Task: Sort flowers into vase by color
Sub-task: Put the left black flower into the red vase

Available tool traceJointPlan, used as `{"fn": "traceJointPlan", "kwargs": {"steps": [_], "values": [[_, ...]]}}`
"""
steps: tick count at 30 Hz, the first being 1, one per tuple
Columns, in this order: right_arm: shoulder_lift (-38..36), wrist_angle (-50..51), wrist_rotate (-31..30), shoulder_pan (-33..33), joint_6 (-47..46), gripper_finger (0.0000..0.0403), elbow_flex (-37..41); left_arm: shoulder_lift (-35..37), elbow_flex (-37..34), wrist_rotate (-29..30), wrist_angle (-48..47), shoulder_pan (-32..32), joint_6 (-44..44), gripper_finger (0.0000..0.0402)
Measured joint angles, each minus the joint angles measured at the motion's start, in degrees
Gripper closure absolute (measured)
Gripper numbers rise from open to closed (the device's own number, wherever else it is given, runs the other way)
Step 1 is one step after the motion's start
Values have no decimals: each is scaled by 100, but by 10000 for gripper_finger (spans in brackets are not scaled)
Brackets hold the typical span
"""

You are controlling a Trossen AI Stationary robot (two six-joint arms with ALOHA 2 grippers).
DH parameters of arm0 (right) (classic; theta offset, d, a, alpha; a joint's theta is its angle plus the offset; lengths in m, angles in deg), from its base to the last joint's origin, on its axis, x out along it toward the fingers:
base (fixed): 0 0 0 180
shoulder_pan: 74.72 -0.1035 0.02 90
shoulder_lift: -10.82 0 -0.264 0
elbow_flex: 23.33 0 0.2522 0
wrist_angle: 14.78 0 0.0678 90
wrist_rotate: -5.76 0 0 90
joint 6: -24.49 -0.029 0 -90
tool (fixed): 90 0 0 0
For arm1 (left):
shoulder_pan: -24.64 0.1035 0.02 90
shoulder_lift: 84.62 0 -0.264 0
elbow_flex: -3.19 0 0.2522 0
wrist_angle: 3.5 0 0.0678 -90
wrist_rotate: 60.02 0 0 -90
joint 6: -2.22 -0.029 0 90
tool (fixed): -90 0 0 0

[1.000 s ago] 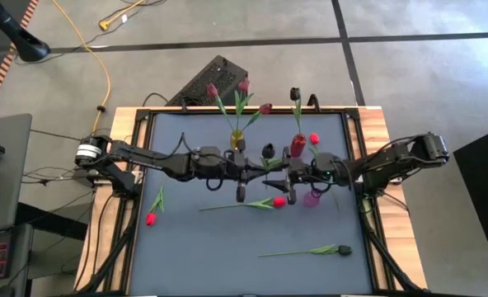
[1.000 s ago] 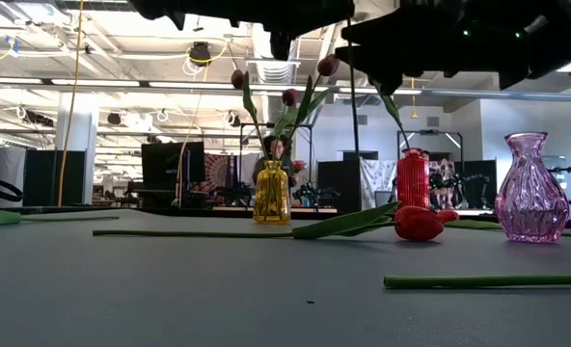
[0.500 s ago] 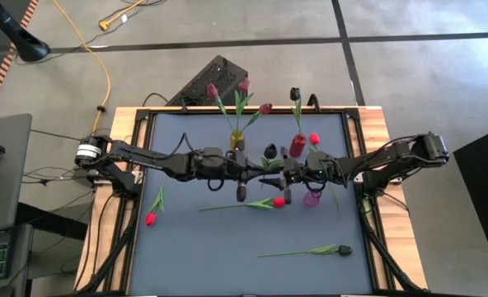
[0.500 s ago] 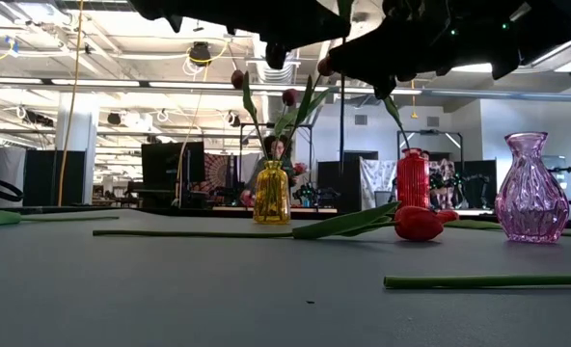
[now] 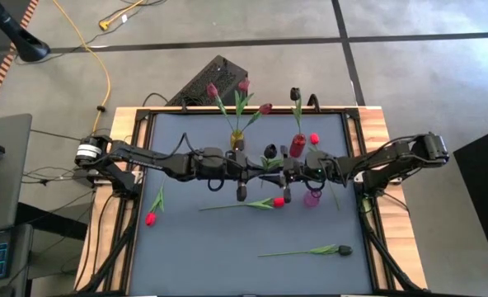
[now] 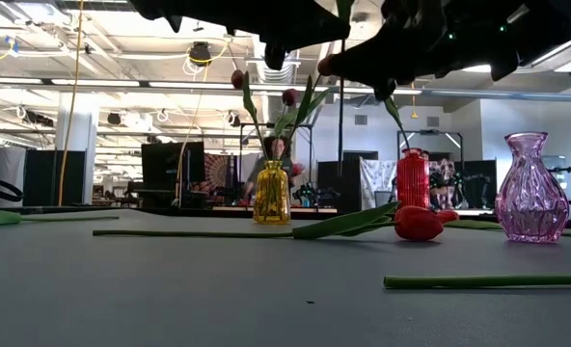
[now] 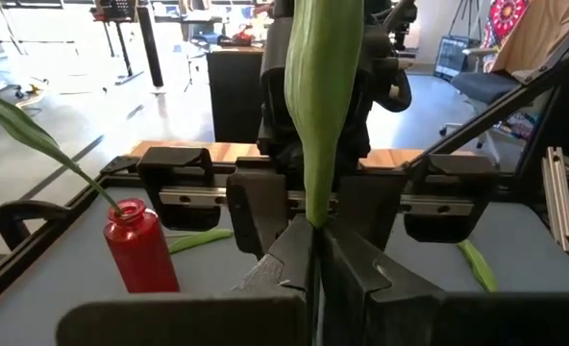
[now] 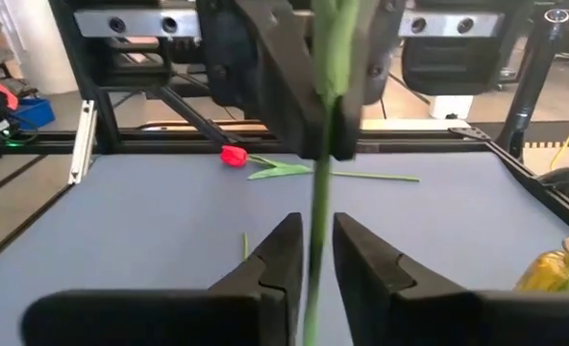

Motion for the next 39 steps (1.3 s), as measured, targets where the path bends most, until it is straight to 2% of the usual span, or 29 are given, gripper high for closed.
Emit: {"fn": "traceJointPlan", "kwargs": {"steps": [5, 9, 16, 20, 25, 33, 39], "values": [[0, 13, -11, 33, 30, 375, 0, 0, 0, 4, 9, 0, -2, 401], [0, 8, -12, 31, 127, 377, 0, 0, 0, 2, 11, 0, -65, 392], [-184, 140, -13, 113, 113, 377, 0, 15, 0, 2, -66, 0, -232, 310], [-724, 748, -11, 234, 108, 377, 0, 136, 0, -4, -213, 62, -223, 259], [-1702, 1852, -42, 419, 105, 377, 0, 407, 0, 7, -607, 243, -195, 225], [-3251, 3496, -988, 772, 155, 377, 0, 483, 0, 4, -734, 341, -122, 219], [-3841, 3884, -1295, 1312, 164, 377, 0, 479, 0, 2, -844, 348, -111, 219]]}}
